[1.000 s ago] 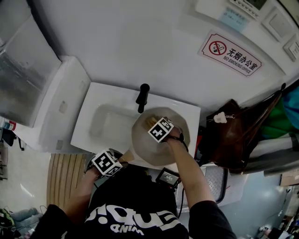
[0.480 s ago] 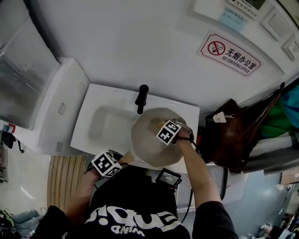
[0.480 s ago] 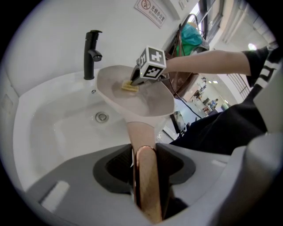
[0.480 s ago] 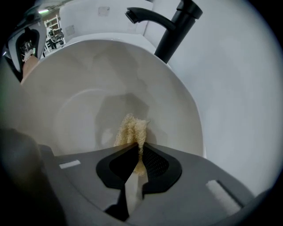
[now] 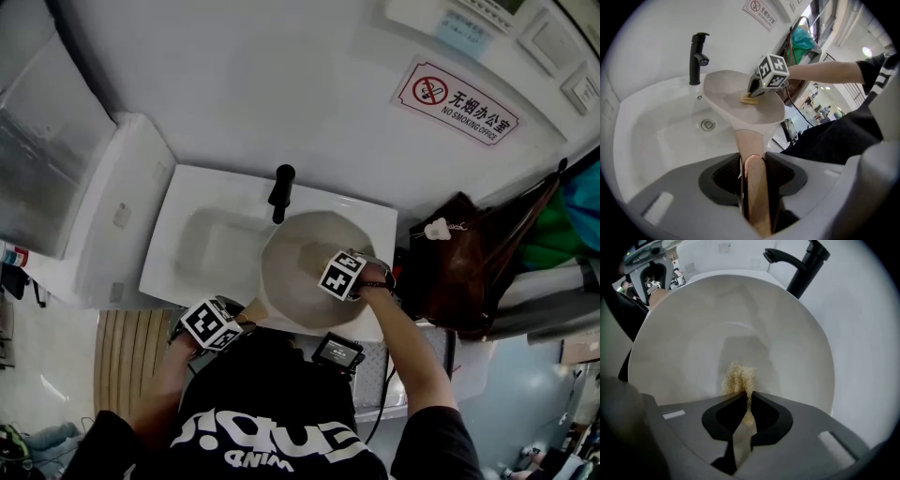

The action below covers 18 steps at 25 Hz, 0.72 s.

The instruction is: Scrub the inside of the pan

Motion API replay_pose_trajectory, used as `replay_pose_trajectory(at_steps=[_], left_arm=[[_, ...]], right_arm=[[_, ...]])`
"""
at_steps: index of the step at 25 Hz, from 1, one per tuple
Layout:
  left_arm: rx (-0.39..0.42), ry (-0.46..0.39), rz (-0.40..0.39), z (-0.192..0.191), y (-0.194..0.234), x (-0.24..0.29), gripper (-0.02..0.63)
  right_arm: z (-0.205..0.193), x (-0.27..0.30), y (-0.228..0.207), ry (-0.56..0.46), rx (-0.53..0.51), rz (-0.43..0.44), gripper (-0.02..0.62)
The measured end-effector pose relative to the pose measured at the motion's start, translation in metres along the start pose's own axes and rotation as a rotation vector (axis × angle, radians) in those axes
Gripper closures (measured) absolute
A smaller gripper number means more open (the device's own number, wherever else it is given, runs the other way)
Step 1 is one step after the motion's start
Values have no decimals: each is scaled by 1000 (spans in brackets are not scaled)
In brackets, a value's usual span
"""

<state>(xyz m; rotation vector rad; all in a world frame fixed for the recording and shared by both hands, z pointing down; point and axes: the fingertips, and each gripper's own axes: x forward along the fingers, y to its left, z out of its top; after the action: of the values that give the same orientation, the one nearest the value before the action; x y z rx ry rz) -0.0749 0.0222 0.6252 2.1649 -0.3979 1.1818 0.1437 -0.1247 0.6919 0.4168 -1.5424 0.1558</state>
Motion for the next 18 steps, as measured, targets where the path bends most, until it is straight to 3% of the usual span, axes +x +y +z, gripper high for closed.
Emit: replay_pose_trajectory(at_steps=[9,18], left_arm=[[0,1,1,-1,0,0,439],[-2,-1,2,-1,0,1,439]], right_arm=[[-4,-8,47,-28,-34,103,557],[22,-11,86,-89,-52,170,557]])
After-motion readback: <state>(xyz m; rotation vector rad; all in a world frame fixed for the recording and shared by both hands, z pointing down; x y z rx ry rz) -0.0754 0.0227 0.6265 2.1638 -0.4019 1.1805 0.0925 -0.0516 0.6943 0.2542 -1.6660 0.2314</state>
